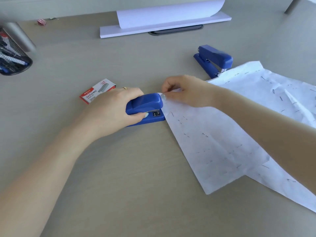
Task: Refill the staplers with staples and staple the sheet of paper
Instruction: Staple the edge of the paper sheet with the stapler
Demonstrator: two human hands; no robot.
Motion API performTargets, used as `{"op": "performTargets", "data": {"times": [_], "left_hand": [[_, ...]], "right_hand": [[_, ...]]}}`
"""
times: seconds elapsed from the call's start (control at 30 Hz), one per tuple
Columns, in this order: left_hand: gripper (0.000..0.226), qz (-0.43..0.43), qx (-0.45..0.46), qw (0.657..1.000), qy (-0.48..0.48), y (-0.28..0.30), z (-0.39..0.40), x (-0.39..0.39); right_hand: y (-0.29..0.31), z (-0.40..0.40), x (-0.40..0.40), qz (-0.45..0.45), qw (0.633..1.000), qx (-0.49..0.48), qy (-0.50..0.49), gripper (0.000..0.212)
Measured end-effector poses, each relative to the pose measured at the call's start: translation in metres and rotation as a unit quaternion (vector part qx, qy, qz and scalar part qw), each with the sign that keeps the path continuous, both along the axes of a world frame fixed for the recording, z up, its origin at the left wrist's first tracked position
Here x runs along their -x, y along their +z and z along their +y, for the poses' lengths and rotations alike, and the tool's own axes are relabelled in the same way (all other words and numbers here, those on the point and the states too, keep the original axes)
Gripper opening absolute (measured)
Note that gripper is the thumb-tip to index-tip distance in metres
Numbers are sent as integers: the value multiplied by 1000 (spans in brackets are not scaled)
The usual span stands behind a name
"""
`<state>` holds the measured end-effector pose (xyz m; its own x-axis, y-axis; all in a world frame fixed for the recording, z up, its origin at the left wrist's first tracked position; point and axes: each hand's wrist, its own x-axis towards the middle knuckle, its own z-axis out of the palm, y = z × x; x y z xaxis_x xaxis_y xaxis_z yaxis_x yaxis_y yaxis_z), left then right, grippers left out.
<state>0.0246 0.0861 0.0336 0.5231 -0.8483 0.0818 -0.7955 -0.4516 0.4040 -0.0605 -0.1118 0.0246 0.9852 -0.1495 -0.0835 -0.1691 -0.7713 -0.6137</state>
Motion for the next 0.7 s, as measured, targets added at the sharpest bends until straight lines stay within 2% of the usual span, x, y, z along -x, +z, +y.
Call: {"op": "performTargets", "data": {"times": [0.1,0.27,0.43,0.57,0.7], "left_hand": [[12,-13,19,1000,3,-5,-1,-1],[16,-5,40,999,10,-7,-6,-1],[25,41,73,996,-16,-9,-7,-6],[41,5,89,995,-39,-11,-9,-6],[36,22,123,992,12,-7,-10,-4]], "right_hand": [[10,2,-15,14,997,-82,3,8],[15,8,-34,39,991,-126,7,6],[12,6,-34,29,988,-150,10,12],[9,6,-34,22,988,-153,9,12],[9,7,-34,26,990,-141,6,15]]}}
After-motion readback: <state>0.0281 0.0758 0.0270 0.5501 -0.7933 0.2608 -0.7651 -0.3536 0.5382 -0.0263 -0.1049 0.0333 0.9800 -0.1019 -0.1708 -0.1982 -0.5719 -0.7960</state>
